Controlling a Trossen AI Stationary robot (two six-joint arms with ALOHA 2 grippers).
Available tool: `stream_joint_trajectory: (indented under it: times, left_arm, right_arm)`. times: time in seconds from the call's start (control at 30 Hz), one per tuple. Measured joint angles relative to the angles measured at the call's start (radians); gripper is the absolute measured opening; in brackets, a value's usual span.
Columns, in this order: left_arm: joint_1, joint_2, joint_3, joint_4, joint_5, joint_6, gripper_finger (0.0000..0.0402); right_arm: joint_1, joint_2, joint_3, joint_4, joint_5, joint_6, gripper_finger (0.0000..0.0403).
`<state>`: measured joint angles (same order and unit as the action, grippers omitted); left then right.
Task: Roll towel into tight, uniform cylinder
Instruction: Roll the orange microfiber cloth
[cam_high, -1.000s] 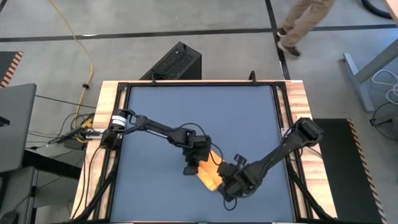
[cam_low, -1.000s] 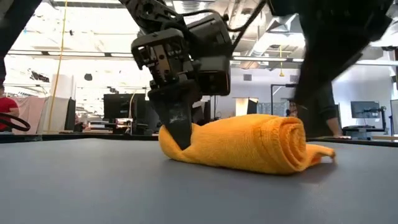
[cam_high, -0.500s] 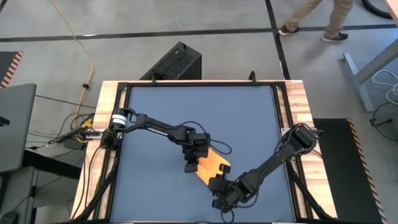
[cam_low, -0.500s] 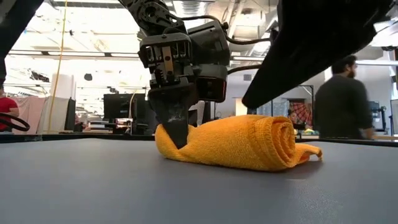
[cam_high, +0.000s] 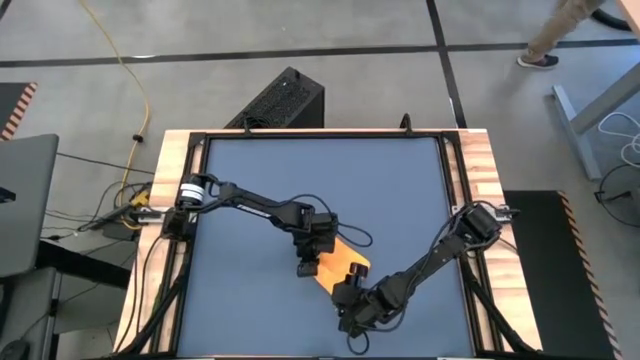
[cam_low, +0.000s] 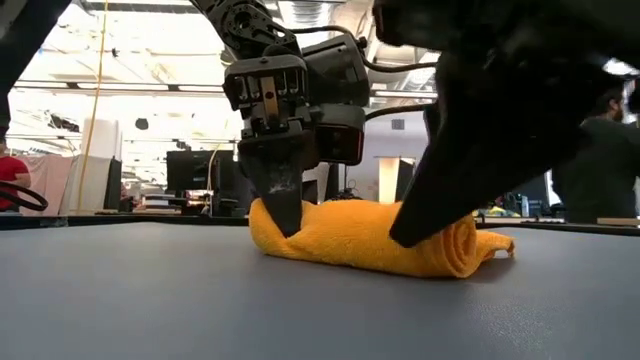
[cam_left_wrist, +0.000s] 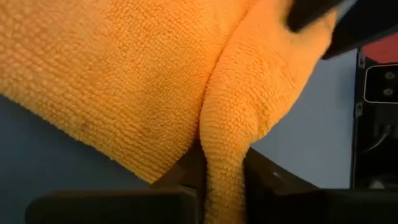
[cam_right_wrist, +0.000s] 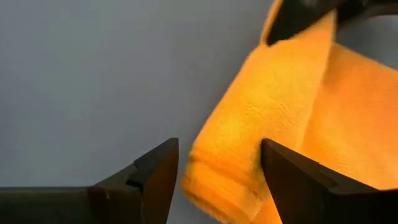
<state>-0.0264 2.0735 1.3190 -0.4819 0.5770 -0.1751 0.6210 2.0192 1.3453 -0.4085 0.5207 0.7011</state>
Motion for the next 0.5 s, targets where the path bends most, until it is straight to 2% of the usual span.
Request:
stream_joint_trajectory:
  times: [0.1, 0.2, 0.37, 0.5]
  left_arm:
    - [0.004, 0.0, 0.0, 0.006, 0.0, -0.006, 0.0082]
    - [0.011, 0.0, 0.0, 0.008, 0.022, 0.016, 0.0111]
    - [0.046, 0.0, 0.012, -0.04, 0.079, 0.111, 0.0144]
    - [0.072, -0.008, 0.029, -0.09, 0.084, 0.155, 0.0152]
  right_arm:
    - [-0.006, 0.025, 0.005, 0.003, 0.005, 0.036, 0.0249]
    - [-0.009, 0.042, 0.004, -0.034, 0.024, 0.13, 0.0226]
    - [-0.003, 0.046, 0.004, -0.047, 0.022, 0.234, 0.0134]
    - [0.024, 0.042, 0.003, -0.031, 0.035, 0.26, 0.0055]
